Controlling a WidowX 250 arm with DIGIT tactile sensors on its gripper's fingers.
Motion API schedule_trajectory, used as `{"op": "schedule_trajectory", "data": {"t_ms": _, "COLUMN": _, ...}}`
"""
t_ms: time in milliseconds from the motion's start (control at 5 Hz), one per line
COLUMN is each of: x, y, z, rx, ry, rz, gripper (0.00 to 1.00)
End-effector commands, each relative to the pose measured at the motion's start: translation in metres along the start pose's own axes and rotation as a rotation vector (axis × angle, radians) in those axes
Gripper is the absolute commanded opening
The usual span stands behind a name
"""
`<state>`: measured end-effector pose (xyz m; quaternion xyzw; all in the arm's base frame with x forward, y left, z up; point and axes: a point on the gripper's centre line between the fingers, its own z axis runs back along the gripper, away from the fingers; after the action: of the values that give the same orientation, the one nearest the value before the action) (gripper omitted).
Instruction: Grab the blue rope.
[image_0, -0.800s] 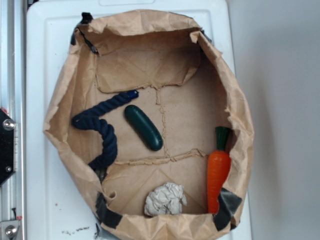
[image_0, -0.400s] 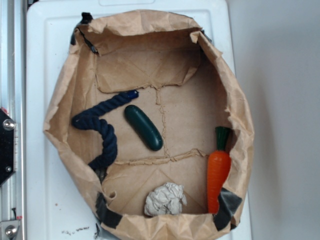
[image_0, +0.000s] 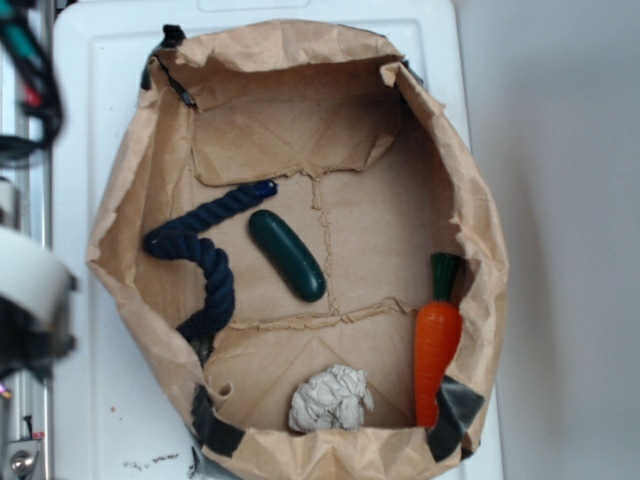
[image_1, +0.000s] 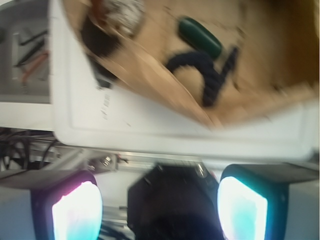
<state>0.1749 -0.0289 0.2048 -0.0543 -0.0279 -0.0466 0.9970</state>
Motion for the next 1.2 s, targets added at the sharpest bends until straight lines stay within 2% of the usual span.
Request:
{"op": "schedule_trajectory", "data": {"t_ms": 0, "x": 0.036, "y": 0.026, "z": -0.005, "rx": -0.009, "ry": -0.106, "rz": -0.043, "gripper": 1.00}}
{"op": "schedule_trajectory", "data": {"t_ms": 200, "x": 0.050, "y": 0.042, "z": -0.012, "rx": -0.028, "ry": -0.250, "rz": -0.089, "gripper": 1.00}}
{"op": "schedule_trajectory", "data": {"t_ms": 400, "x": 0.066, "y": 0.055, "z": -0.027, "rx": -0.020, "ry": -0.299, "rz": -0.100, "gripper": 1.00}}
{"op": "schedule_trajectory", "data": {"t_ms": 600, "x": 0.083, "y": 0.069, "z": -0.042, "rx": -0.070, "ry": -0.294, "rz": -0.089, "gripper": 1.00}}
{"op": "schedule_trajectory", "data": {"t_ms": 800, "x": 0.093, "y": 0.074, "z": -0.053, "rx": -0.035, "ry": -0.262, "rz": -0.043, "gripper": 1.00}}
{"op": "schedule_trajectory", "data": {"t_ms": 1000, "x": 0.091, "y": 0.064, "z": -0.075, "rx": 0.012, "ry": -0.220, "rz": -0.082, "gripper": 1.00}}
